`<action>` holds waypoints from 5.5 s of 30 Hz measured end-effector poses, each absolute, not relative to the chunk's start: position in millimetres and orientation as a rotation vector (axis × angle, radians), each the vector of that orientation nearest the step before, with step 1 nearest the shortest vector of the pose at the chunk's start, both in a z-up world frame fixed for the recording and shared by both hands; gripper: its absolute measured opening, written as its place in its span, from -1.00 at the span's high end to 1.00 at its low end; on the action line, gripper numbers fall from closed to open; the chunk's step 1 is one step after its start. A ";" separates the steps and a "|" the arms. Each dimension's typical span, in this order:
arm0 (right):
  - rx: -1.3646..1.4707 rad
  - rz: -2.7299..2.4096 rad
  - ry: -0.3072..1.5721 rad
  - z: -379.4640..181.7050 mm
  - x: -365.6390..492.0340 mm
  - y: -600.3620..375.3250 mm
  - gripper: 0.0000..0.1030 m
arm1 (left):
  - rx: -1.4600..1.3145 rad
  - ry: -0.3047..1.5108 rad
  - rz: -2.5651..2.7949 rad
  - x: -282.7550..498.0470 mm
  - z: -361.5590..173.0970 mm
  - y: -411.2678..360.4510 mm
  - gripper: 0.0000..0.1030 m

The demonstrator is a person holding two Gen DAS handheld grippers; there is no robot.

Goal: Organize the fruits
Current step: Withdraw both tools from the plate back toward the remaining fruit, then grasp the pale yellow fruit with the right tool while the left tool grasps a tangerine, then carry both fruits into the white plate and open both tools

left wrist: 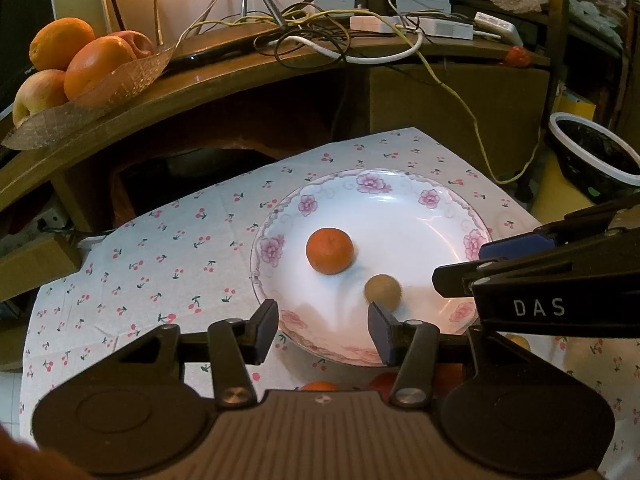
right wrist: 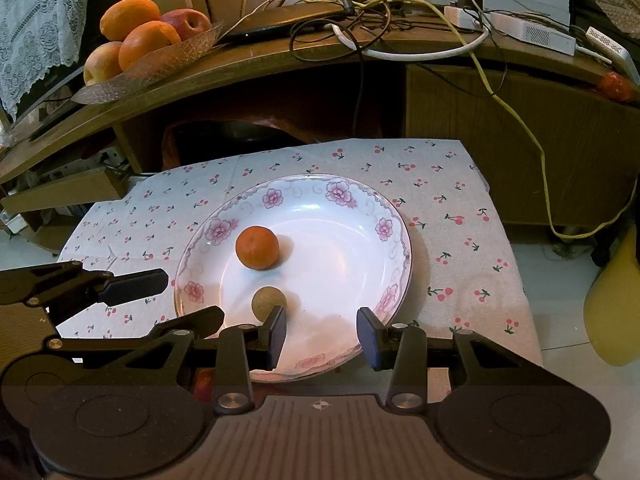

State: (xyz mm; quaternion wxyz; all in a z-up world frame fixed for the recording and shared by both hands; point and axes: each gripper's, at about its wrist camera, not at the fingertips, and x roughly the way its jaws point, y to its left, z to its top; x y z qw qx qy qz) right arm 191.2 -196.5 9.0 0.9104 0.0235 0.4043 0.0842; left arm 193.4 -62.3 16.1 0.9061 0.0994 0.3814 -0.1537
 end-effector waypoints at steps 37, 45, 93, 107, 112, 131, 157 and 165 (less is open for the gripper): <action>-0.059 0.219 0.878 -0.1 137.0 -247.1 0.02 | 0.304 0.773 -0.407 130.7 30.6 -40.7 -0.21; -0.166 0.318 0.884 -6.4 132.3 -227.2 -0.01 | 0.320 0.816 -0.465 120.1 19.7 -37.9 -0.22; -0.193 0.330 0.926 -18.7 148.1 -216.6 0.26 | 0.366 0.905 -0.575 133.3 -12.5 -58.6 -0.12; -0.196 0.339 0.941 -17.5 146.9 -216.4 0.46 | 0.326 0.908 -0.586 129.1 -3.9 -52.8 0.30; -0.204 0.380 0.941 -7.7 135.6 -212.5 0.46 | 0.323 0.906 -0.602 127.3 -2.6 -51.2 0.30; -0.234 0.371 0.961 -17.1 134.4 -211.4 0.27 | 0.372 0.905 -0.576 126.6 -9.5 -55.2 0.19; -0.215 0.367 0.887 12.6 138.9 -197.8 0.47 | 0.320 0.831 -0.533 141.6 21.5 -64.7 0.30; -0.183 0.331 0.852 18.7 159.6 -193.5 0.47 | 0.304 0.786 -0.494 166.8 29.1 -73.4 0.30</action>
